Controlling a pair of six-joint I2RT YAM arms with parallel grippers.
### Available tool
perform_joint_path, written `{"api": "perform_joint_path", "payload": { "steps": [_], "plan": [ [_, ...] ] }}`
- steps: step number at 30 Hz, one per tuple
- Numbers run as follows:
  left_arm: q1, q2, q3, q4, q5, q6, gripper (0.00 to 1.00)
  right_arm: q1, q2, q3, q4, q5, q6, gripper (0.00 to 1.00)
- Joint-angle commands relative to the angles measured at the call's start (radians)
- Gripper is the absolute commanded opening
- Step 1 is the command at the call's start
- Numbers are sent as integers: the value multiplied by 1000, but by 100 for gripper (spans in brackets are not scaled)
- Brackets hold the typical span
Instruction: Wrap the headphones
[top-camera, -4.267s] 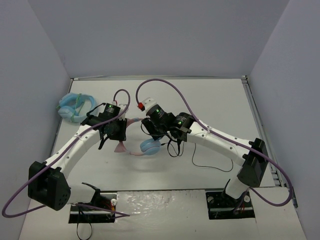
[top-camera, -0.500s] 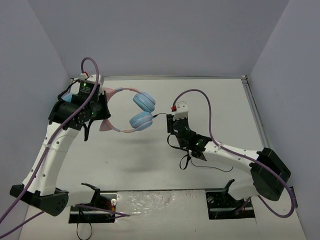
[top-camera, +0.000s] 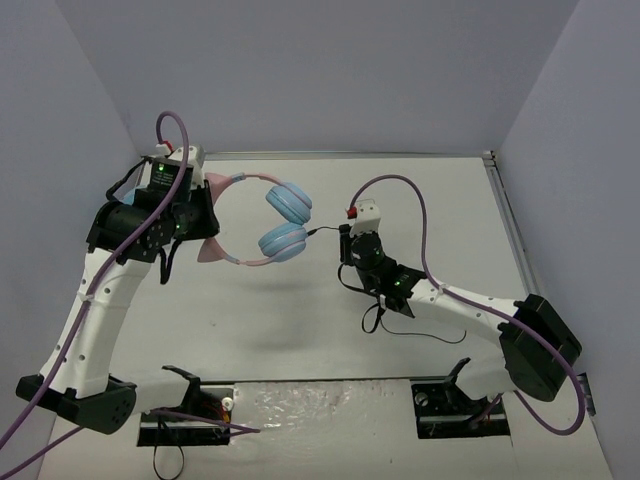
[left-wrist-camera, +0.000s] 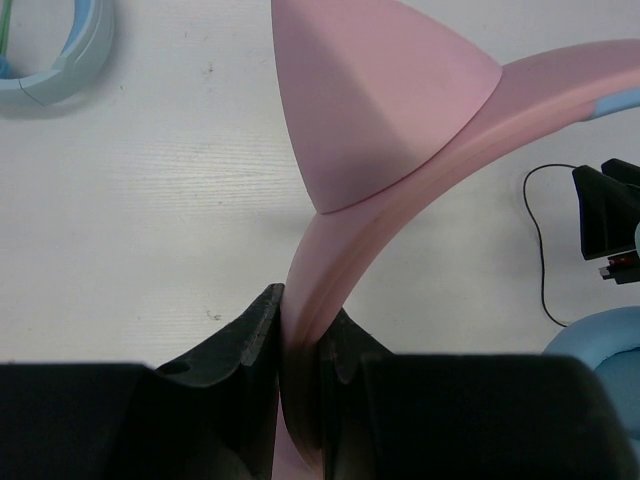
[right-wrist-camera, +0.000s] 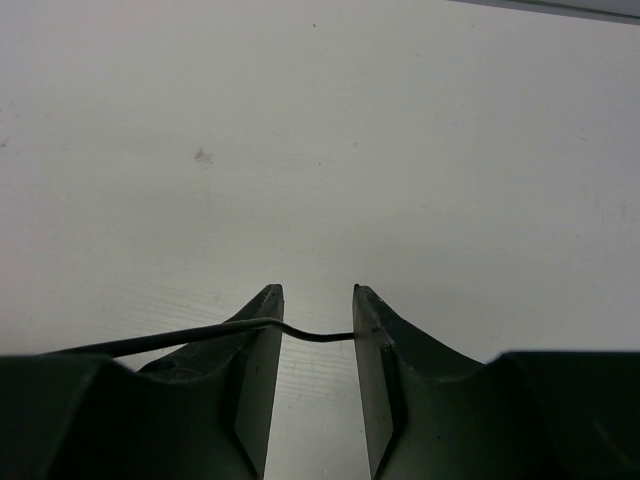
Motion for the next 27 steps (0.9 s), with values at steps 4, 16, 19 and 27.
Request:
{"api": "perform_joint_path", "payload": {
  "steps": [4,16,19,27],
  "plan": [
    [5,-51,105,44,38,-40,0,-10,-10,56,68,-11,3,26],
    [6,-85,109,56,69,-53,0,-31,11,51,67,-37,5,26],
    [5,-80,133,55,78,-54,0,-41,11,42,79,-52,19,26],
    [6,-64,212,53,134,-68,0,-56,14,60,81,-92,24,27]
  ]
}}
